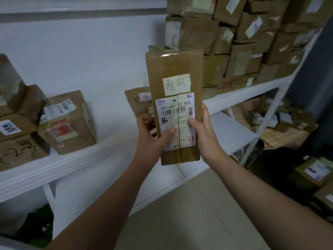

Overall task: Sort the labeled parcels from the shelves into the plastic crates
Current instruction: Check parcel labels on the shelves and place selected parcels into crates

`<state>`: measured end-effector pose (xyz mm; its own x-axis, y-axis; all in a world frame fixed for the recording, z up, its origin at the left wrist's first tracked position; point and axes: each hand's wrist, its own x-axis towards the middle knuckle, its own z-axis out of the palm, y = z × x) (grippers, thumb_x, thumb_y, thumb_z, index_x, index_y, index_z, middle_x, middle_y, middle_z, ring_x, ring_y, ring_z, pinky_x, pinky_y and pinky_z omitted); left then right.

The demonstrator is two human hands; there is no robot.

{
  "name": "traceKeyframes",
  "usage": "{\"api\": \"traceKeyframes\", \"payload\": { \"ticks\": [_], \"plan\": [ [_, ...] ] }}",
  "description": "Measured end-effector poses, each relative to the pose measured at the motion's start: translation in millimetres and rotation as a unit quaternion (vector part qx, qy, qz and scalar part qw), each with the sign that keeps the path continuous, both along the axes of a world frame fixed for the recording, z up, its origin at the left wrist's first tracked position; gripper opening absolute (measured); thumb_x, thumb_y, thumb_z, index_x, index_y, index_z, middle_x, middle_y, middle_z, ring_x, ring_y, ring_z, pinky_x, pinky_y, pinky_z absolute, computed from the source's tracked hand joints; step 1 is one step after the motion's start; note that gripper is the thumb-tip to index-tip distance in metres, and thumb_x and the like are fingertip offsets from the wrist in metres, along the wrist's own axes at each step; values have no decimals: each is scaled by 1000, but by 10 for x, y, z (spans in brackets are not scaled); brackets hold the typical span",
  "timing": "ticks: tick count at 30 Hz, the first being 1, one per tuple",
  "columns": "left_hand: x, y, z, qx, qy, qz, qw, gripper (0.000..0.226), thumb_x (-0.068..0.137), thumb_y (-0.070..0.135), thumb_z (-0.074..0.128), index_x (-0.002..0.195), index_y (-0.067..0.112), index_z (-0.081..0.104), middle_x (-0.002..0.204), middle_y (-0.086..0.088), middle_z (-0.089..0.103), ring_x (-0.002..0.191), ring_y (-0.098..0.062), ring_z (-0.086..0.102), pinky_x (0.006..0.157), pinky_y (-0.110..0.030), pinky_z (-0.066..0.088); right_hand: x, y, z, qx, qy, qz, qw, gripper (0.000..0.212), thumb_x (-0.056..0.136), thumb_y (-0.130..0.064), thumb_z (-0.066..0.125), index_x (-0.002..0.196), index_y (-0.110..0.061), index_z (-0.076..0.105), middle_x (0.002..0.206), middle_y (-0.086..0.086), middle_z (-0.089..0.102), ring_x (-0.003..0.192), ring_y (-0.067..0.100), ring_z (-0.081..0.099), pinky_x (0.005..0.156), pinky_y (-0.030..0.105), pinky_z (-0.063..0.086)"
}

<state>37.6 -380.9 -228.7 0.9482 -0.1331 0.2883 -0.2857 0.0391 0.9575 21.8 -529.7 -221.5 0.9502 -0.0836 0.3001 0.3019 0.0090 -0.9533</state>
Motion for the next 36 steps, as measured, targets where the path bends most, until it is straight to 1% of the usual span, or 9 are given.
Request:
{"api": "traceKeyframes", "payload": {
  "ticks": [4,7,12,18,22,28,31,34,36],
  "plan": [
    [-167,-641,-138,8,25,-35,999,50,73,41,77,103,31,37,120,0,60,110,-18,62,80,-36,59,-308,-626,-158,-12,15,-51,999,45,86,-42,51,125,-56,34,137,-4,51,121,9,55,99,37,50],
    [-358,-1332,-265,-1,52,-64,997,61,72,36,76,119,27,39,121,-1,61,108,-18,63,77,-33,59,-647,-1282,-292,0,46,-88,995,41,94,-39,49,127,-55,30,133,-8,53,111,3,60,85,21,52],
    [-890,-2683,-533,4,119,-132,984,50,85,25,71,123,30,39,112,-4,66,94,-18,70,73,-32,59,-1406,-2480,-502,45,115,-184,975,46,93,-42,56,135,-36,37,125,1,62,104,16,67,88,39,56],
    [-1560,-3948,-716,-4,199,-208,958,23,89,17,65,99,31,50,96,0,69,74,-9,72,58,-20,54,-2292,-3562,-734,60,193,-271,941,44,95,-35,55,137,-27,41,115,-4,66,97,9,68,78,23,55],
    [-1731,-4478,-859,44,218,-252,942,26,94,20,58,119,13,54,108,-7,68,73,-6,69,54,-13,52,-2658,-4031,-952,57,236,-292,925,36,96,-31,56,130,-26,48,114,-11,62,102,8,63,82,22,52],
    [-1641,-5145,-1179,76,289,-323,898,36,93,31,60,126,17,57,108,-6,72,91,-18,71,66,-26,58,-2751,-4545,-1253,105,285,-327,895,46,93,-48,54,135,-33,43,123,-4,61,105,14,63,94,37,52],
    [-1440,-5438,-1334,107,321,-335,879,38,91,40,59,125,22,58,106,-2,73,94,-19,70,77,-36,56,-2643,-4787,-1374,124,297,-343,882,47,93,-50,52,136,-35,42,119,-9,61,100,8,62,84,28,53],
    [-1166,-5765,-1479,155,326,-350,864,32,92,43,54,121,29,58,103,3,73,94,-16,69,71,-31,50,-2444,-5095,-1499,145,310,-358,869,43,95,-49,51,134,-35,43,106,-13,63,86,3,63,63,18,50],
    [-935,-5999,-1576,174,339,-352,855,32,92,40,55,121,26,57,104,0,72,93,-18,68,67,-30,49,-2268,-5330,-1596,154,317,-374,858,42,96,-45,51,134,-30,44,104,-11,65,85,5,65,65,21,53]
  ]
}}
